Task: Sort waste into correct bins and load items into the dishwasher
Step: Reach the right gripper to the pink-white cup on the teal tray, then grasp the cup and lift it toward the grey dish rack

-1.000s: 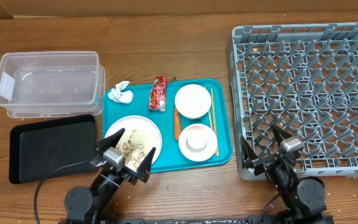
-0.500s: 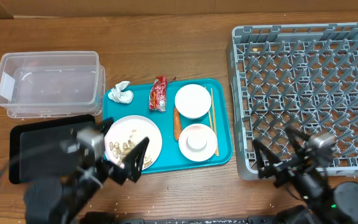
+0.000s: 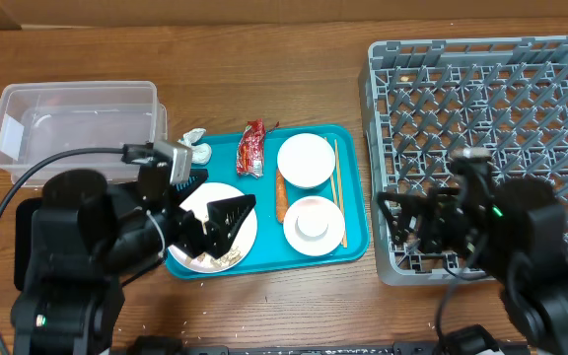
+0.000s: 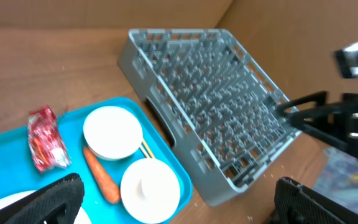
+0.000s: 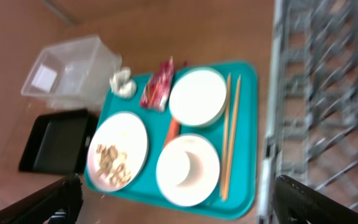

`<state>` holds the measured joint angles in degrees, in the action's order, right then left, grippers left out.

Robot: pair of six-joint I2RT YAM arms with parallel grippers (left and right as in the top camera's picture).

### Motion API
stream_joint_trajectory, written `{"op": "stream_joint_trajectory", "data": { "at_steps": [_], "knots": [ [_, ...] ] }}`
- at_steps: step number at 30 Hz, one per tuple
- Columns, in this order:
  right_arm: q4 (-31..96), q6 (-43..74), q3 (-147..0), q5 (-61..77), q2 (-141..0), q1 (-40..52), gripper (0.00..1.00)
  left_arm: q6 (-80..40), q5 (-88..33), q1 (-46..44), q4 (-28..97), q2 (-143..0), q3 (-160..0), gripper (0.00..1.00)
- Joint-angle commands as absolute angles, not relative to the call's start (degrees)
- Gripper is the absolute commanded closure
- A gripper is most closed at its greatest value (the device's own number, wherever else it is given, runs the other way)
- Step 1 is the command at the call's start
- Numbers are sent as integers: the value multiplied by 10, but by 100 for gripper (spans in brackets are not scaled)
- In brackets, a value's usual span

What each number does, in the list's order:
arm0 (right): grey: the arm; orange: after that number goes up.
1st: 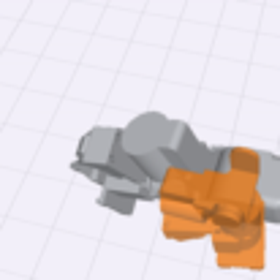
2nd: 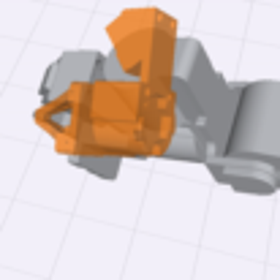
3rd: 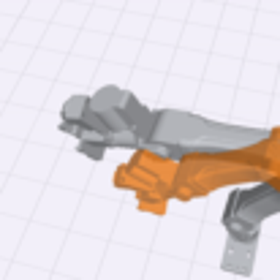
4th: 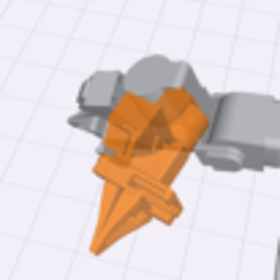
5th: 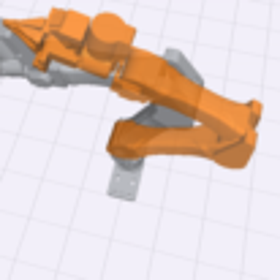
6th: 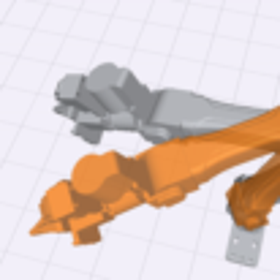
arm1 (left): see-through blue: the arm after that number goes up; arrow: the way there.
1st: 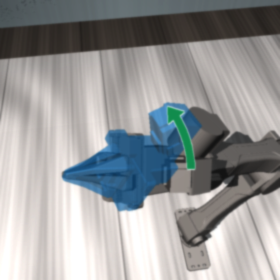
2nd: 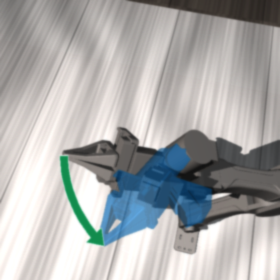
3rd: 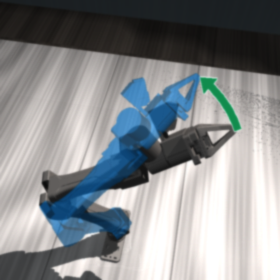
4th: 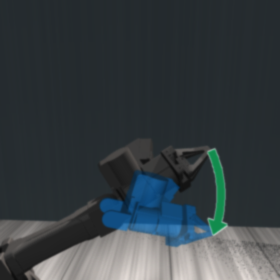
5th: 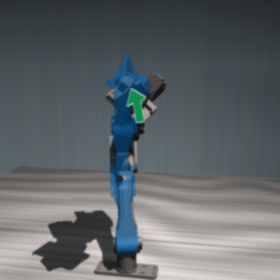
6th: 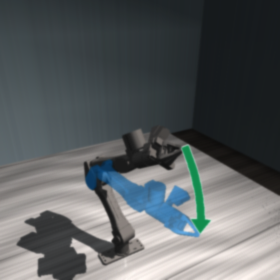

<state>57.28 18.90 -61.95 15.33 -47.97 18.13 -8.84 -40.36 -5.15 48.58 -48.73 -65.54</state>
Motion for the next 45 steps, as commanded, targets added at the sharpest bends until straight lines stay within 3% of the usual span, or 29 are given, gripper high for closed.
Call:
{"op": "stream_joint_trajectory", "data": {
  "at_steps": [1,4,9,15,22,25,27,30,33,45],
  "knots": [
    [585,228,-635,192,-542,219,0,-72,-424,-48,483,-498,-667,0],
    [587,247,-635,167,-601,273,0,-119,-338,-43,484,-501,-667,0],
    [580,309,-635,12,-695,379,0,-197,-173,-38,525,-509,-667,0],
    [540,333,-634,-51,-808,447,0,-197,-134,-38,569,-534,-667,0],
    [474,333,-634,-60,-899,454,5,-184,-134,-38,586,-568,-667,0],
    [468,333,-634,-57,-915,454,11,-178,-134,-38,592,-580,-667,0],
    [468,333,-634,-51,-919,454,20,-178,-135,-38,597,-586,-667,0],
    [467,333,-634,-51,-919,454,22,-178,-135,-38,601,-595,-667,0],
    [468,333,-634,-50,-919,454,40,-178,-135,-38,601,-601,-667,0],
    [523,330,-702,-81,-840,454,47,-178,-135,-38,601,-606,-667,0]
  ]
}}
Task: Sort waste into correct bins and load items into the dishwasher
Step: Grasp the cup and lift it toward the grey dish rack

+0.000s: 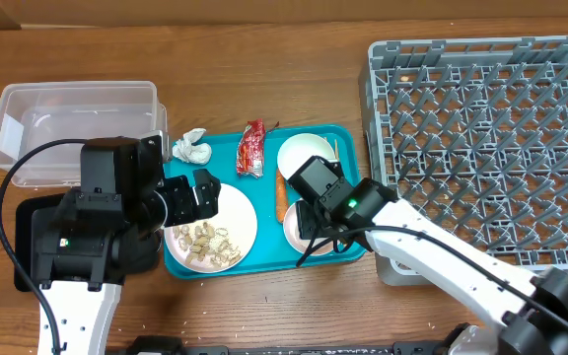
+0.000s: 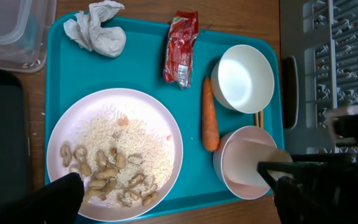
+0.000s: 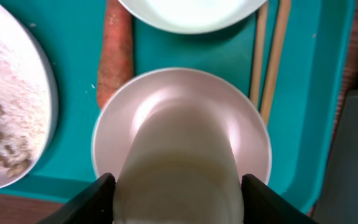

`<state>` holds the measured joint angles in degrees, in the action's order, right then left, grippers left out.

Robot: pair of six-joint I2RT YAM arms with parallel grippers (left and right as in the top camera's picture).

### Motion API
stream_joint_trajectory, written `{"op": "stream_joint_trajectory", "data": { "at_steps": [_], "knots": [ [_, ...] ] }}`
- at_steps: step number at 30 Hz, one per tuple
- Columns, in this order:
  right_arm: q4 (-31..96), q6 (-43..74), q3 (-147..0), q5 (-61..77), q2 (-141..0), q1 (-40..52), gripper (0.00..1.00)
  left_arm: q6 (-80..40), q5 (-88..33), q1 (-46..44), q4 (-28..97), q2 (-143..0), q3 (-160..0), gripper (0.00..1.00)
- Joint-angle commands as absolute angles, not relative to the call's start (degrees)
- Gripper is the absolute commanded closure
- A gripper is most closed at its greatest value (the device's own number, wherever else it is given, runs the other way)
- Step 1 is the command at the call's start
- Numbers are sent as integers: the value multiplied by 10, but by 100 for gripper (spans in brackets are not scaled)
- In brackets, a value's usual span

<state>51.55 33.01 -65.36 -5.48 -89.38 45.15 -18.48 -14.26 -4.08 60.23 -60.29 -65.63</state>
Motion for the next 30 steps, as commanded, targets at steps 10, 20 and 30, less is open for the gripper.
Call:
{"op": "stream_joint_trajectory", "data": {
  "at_steps": [10,20,30],
  "knots": [
    [622,327,-765,-247,-729,394,47,-178,-136,-38,602,-606,-667,0],
    [653,267,-761,-249,-747,232,46,-180,-138,-38,602,-606,-667,0],
    [653,237,-761,-124,-855,176,39,-180,-151,-38,602,-606,-667,0]
  ]
}}
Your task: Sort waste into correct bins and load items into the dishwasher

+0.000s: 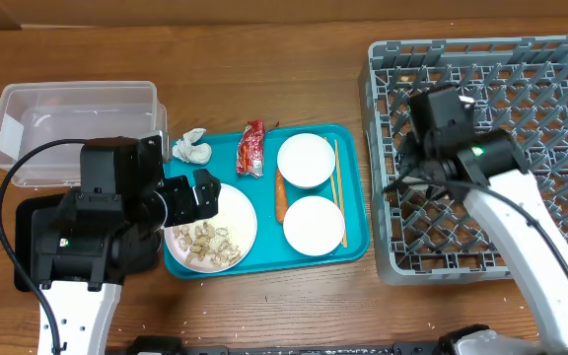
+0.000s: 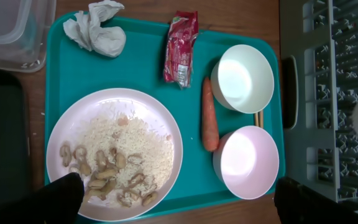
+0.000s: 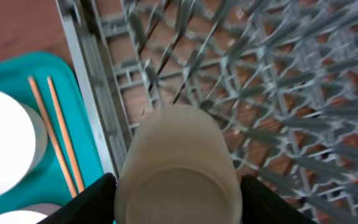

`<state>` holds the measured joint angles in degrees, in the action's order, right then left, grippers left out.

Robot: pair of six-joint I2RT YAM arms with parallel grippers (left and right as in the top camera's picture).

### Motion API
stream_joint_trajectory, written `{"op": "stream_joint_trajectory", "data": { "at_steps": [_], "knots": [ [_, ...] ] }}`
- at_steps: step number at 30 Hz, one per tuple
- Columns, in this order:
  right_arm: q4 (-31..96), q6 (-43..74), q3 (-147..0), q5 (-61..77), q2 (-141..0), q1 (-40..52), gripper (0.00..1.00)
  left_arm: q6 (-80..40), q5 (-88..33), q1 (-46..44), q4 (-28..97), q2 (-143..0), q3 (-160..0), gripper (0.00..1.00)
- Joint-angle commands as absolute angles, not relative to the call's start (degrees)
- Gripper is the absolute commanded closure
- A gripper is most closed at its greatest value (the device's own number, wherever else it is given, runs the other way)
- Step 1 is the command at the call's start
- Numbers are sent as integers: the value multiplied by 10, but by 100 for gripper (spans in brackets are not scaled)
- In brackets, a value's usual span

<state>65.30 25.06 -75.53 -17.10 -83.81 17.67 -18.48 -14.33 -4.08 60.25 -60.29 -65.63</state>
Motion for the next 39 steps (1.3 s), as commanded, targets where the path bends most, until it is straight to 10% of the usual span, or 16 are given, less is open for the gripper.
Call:
{"op": "stream_joint_trajectory", "data": {
  "at_steps": [1,5,22,28,39],
  "knots": [
    [653,238,-761,-118,-859,177,33,-180,-151,-38,602,-606,-667,0],
    [648,248,-769,-119,-843,177,12,-182,-151,-38,598,-606,-667,0],
    [676,253,-787,-32,-717,283,20,-180,-133,-38,593,-608,-667,0],
    [680,255,-736,-39,-750,289,64,-180,-133,-38,598,-607,-667,0],
    [624,255,-694,-134,-856,257,72,-185,-141,-38,598,-607,-667,0]
  ]
}}
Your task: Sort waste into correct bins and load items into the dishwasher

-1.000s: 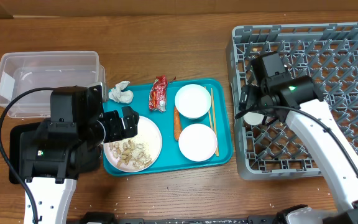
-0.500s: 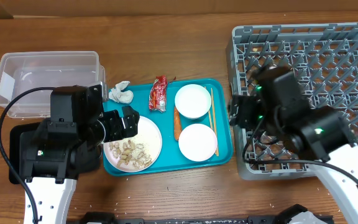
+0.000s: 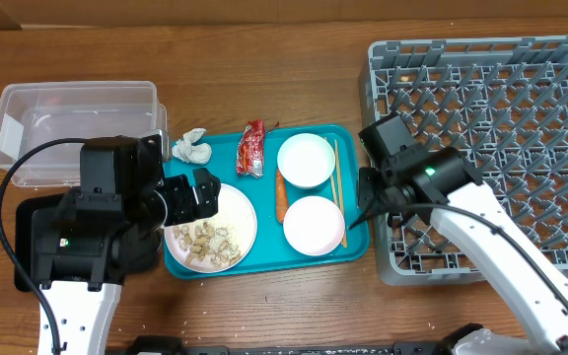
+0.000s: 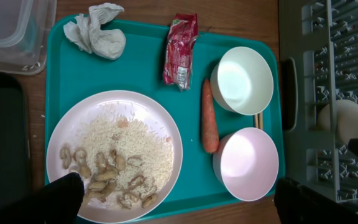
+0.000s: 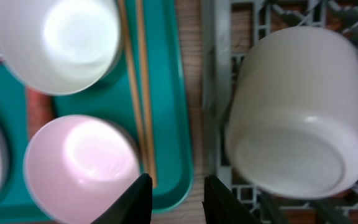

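A cream cup (image 5: 297, 112) lies in the grey dish rack (image 3: 501, 99) by its left wall, base towards the camera; it also shows in the left wrist view (image 4: 347, 118). My right gripper (image 5: 178, 194) hangs beside it over the teal tray's (image 3: 264, 264) right rim, jaws a narrow gap apart with nothing between them. My left gripper (image 4: 178, 182) is open above the tray. On the tray lie a pink plate of rice and peanuts (image 3: 215, 237), a pink bowl (image 3: 314, 224), a white bowl (image 3: 306, 160), chopsticks (image 3: 337, 173), a carrot (image 3: 281, 197), a red wrapper (image 3: 252, 148) and a crumpled tissue (image 3: 190, 146).
A clear plastic bin (image 3: 67, 123) stands at the back left. A black bin (image 3: 23, 237) sits in front of it, partly under my left arm. The rack fills the right side of the wooden table.
My right gripper held the cup above the rack's left part. Now the cup rests in the rack, let go, and the gripper stands over the tray's right rim. The left arm has not moved.
Both grippers were open near the table's front, with the cup standing in the pink bowl. Then my right gripper was around the cup in the bowl and my left hung over the tray. Later the cup was held over the rack, where it now lies released.
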`<state>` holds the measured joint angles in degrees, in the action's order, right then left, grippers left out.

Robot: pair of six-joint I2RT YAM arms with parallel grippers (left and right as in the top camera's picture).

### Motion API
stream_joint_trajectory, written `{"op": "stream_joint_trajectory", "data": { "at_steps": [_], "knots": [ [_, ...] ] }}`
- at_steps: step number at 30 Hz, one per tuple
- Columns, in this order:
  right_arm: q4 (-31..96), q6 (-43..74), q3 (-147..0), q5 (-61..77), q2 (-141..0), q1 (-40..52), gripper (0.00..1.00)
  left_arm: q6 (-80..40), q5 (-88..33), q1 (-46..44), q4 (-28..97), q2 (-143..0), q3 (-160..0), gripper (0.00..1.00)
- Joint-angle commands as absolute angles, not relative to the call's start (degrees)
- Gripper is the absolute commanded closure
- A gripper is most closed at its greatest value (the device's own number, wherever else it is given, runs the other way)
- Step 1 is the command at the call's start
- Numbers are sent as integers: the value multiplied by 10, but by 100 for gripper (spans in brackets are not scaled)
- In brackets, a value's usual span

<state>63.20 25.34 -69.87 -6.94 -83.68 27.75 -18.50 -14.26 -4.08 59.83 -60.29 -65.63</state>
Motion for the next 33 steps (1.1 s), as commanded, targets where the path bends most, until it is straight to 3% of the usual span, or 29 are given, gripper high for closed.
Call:
{"op": "stream_joint_trajectory", "data": {
  "at_steps": [1,8,11,18,25,33],
  "knots": [
    [622,255,-694,-147,-863,248,73,-185,-147,-38,598,-607,-667,0],
    [627,291,-712,-173,-870,163,77,-184,-161,-38,598,-607,-667,0],
    [641,247,-733,-145,-858,159,65,-184,-161,-38,597,-607,-667,0],
    [662,205,-750,-22,-798,240,47,-179,-158,-38,596,-607,-667,0],
    [641,235,-696,17,-816,323,45,-178,-114,-38,596,-607,-667,0],
    [557,277,-609,27,-865,347,44,-178,-114,-38,596,-607,-667,0]
  ]
}}
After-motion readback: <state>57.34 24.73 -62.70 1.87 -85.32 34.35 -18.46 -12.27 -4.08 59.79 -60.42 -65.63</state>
